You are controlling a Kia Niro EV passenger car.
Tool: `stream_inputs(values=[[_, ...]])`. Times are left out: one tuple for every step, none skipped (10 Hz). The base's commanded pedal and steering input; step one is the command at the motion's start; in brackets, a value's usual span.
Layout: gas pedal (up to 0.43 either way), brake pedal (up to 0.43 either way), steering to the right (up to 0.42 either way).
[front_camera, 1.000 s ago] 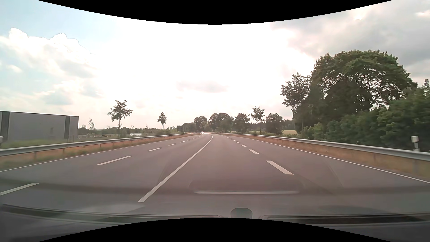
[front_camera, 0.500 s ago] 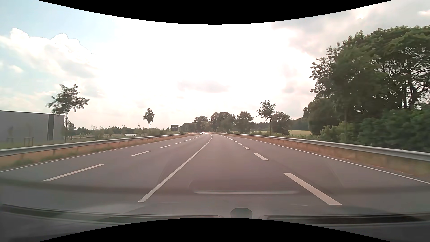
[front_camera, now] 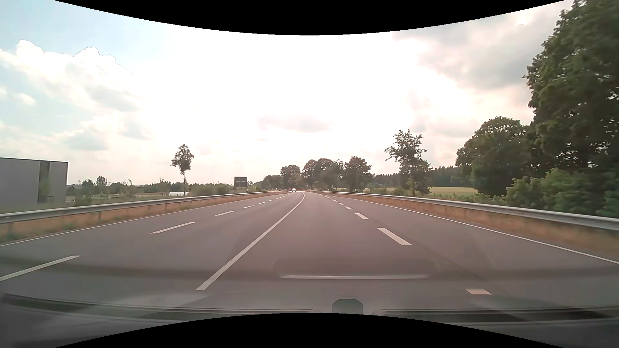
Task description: Follow the waypoints while adhering to traffic rules and regulations
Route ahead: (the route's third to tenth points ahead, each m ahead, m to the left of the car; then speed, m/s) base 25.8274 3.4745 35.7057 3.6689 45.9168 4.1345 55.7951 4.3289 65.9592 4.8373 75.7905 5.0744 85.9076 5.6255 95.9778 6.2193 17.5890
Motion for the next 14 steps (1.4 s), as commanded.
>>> stream_inputs(values=[[0.177, 0.000, -0.005], [0.177, 0.000, -0.007], [0.177, 0.000, -0.007], [0.177, 0.000, -0.007], [0.177, 0.000, -0.007], [0.177, 0.000, -0.007], [0.177, 0.000, -0.007], [0.177, 0.000, -0.007], [0.177, 0.000, -0.007], [0.177, 0.000, -0.007], [0.177, 0.000, -0.006], [0.177, 0.000, -0.006], [0.177, 0.000, -0.006], [0.177, 0.000, -0.006]])
